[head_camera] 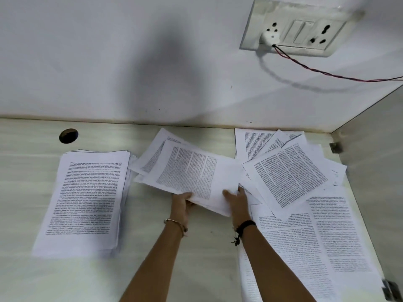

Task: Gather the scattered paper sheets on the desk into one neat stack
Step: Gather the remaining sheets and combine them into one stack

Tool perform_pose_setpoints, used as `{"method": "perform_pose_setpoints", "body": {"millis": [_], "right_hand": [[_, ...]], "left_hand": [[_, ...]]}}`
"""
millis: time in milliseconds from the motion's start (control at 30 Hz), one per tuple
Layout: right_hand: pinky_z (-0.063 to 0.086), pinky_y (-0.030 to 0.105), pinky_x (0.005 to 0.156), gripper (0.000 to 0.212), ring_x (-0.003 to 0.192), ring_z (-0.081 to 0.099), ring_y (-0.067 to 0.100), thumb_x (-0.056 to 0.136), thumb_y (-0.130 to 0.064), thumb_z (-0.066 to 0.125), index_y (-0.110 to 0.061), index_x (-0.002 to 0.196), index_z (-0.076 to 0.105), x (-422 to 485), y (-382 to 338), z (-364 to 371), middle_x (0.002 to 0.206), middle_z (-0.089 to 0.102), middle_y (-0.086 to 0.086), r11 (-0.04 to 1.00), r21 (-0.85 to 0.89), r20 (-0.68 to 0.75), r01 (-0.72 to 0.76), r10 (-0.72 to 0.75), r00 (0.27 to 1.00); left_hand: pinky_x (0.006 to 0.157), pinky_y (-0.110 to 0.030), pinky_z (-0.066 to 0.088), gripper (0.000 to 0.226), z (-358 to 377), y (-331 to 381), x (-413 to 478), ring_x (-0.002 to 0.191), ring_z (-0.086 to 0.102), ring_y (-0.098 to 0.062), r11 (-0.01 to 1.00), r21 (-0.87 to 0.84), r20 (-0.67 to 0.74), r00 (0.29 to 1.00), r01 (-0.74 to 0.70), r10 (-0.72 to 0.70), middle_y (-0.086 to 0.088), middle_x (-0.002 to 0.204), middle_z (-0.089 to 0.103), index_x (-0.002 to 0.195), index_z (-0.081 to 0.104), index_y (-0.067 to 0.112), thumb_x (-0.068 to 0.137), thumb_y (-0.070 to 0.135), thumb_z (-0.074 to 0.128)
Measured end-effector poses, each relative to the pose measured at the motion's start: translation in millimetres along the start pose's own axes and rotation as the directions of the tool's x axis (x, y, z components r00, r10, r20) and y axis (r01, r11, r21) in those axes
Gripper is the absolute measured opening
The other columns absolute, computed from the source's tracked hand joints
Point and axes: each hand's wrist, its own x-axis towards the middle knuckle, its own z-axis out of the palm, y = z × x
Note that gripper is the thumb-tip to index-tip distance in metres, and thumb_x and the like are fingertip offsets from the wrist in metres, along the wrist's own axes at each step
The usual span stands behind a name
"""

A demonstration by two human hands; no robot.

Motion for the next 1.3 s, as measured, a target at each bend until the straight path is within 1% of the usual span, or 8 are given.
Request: {"method": "perform_pose_setpoints", "body": {"millis": [167,300,467,667,933,1067,1167,1300], "right_hand": [[0.047,0.041,0.100,0.041,0.111,0.060,0.026,0.081,-0.024,0.063,-0.012,0.121,0.060,16.8,-15.7,-49.0,0.117,0.066,0.005,0.977,-0.203,0.093,0.061,-0.043,0.995],[0.045,0.033,0.087,0.024,0.104,0.060,0.027,0.090,-0.018,0.058,-0.013,0.112,0.061,24.6,-18.2,-70.4,0.107,0.066,0.004,0.970,-0.239,0.048,0.049,-0.039,0.998],[0.039,0.028,0.082,0.024,0.100,0.049,0.023,0.093,-0.022,0.058,-0.010,0.112,0.049,20.9,-13.5,-55.6,0.106,0.053,0.005,0.968,-0.248,-0.037,-0.032,0.024,0.999],[0.036,0.034,0.100,0.055,0.122,0.046,0.029,0.096,-0.026,0.052,-0.008,0.144,0.033,21.0,-18.5,-44.8,0.140,0.045,0.017,0.954,-0.299,-0.065,-0.017,-0.002,0.998],[0.038,0.036,0.100,0.045,0.123,0.048,0.034,0.101,-0.027,0.043,-0.001,0.137,0.040,14.4,-27.9,-33.3,0.139,0.047,0.023,0.930,-0.369,0.017,0.013,-0.007,1.000],[0.040,0.025,0.065,0.030,0.088,0.048,0.020,0.100,-0.024,0.042,-0.007,0.123,0.051,19.9,-27.1,-31.7,0.126,0.057,0.023,0.946,-0.324,-0.067,0.005,-0.028,0.997],[0.039,0.031,0.094,0.050,0.118,0.047,0.027,0.098,-0.019,0.047,-0.007,0.144,0.033,19.1,-25.6,-24.4,0.137,0.047,0.014,0.932,-0.362,0.029,-0.012,0.024,0.999],[0.044,0.038,0.085,0.023,0.091,0.055,0.030,0.086,-0.007,0.054,-0.002,0.108,0.058,10.7,-21.4,-13.1,0.095,0.055,0.014,0.997,-0.071,-0.038,-0.032,0.029,0.999]], "left_hand": [[0.083,-0.047,0.055,0.054,-41.5,54.0,27.7,0.101,0.061,-0.035,0.990,0.011,-0.220,0.965,-0.144,0.143,-0.017,0.125,0.058,0.128,0.041,0.007,0.079,0.007,0.064],[0.074,-0.041,0.051,0.031,-61.6,80.3,52.0,0.081,0.059,-0.024,0.971,0.217,-0.215,0.966,-0.097,0.145,-0.009,0.099,0.056,0.121,0.039,0.023,0.094,0.018,0.053],[0.071,-0.032,0.047,0.034,-60.7,67.8,55.9,0.094,0.060,-0.033,0.535,0.842,-0.184,0.898,-0.065,0.399,-0.022,0.116,0.061,0.121,0.055,0.007,0.101,0.021,0.032],[0.075,-0.038,0.046,0.043,-63.7,57.6,51.7,0.099,0.063,-0.037,0.335,0.939,-0.129,0.823,-0.078,0.553,-0.017,0.113,0.065,0.140,0.042,0.021,0.099,0.015,0.034],[0.065,-0.033,0.041,0.029,-53.8,56.4,45.3,0.090,0.062,-0.036,0.094,0.994,-0.014,0.776,-0.059,0.631,-0.016,0.107,0.062,0.103,0.065,0.004,0.098,0.017,0.040],[0.074,-0.040,0.048,0.035,-52.4,55.1,44.9,0.099,0.059,-0.036,0.079,0.994,0.015,0.782,-0.082,0.623,-0.019,0.108,0.059,0.104,0.064,0.001,0.099,0.025,0.040],[0.081,-0.041,0.048,0.029,-58.7,53.3,49.7,0.103,0.057,-0.036,0.114,0.974,0.100,0.821,-0.196,0.562,-0.020,0.112,0.058,0.106,0.066,0.004,0.096,0.017,0.043],[0.088,-0.045,0.045,0.045,-65.8,44.7,50.8,0.104,0.057,-0.040,0.460,0.887,-0.245,0.804,-0.040,0.542,-0.027,0.109,0.062,0.108,0.061,-0.007,0.097,0.033,0.042]]}}
